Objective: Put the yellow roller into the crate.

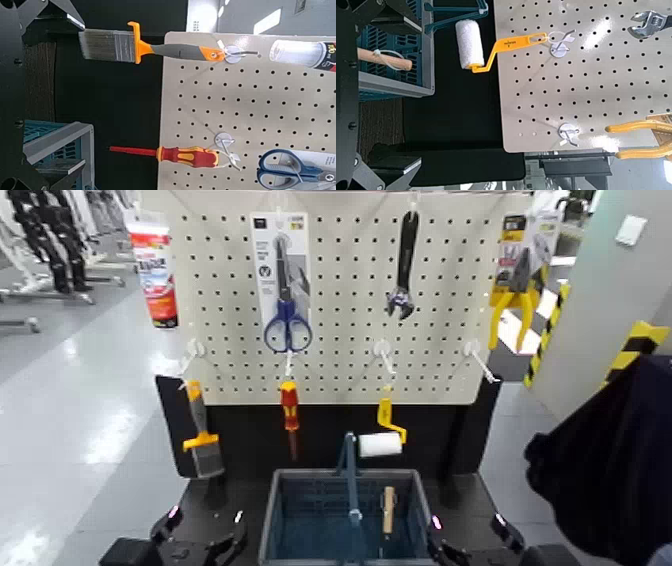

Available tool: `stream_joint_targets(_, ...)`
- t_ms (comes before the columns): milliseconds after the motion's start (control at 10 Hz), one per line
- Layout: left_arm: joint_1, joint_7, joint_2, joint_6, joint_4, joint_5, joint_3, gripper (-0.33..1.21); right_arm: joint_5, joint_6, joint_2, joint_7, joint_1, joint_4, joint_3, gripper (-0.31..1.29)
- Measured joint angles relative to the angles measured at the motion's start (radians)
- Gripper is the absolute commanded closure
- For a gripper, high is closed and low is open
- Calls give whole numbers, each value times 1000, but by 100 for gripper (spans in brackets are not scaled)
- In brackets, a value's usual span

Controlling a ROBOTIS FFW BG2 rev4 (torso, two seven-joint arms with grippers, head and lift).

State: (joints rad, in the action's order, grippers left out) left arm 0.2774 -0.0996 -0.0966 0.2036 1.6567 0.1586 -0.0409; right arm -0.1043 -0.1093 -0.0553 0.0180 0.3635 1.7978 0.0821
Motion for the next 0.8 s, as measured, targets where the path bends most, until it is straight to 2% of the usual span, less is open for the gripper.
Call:
stream_joint_targets(600, -3, 1, -3, -5, -1, -2, -2, 11, -7, 6, -1, 5, -4, -1, -5, 14)
stream_joint_targets(800, -3, 0, -2, -9, -1, -2, -2, 11, -9, 42, 4, 89, -17, 14, -44, 14)
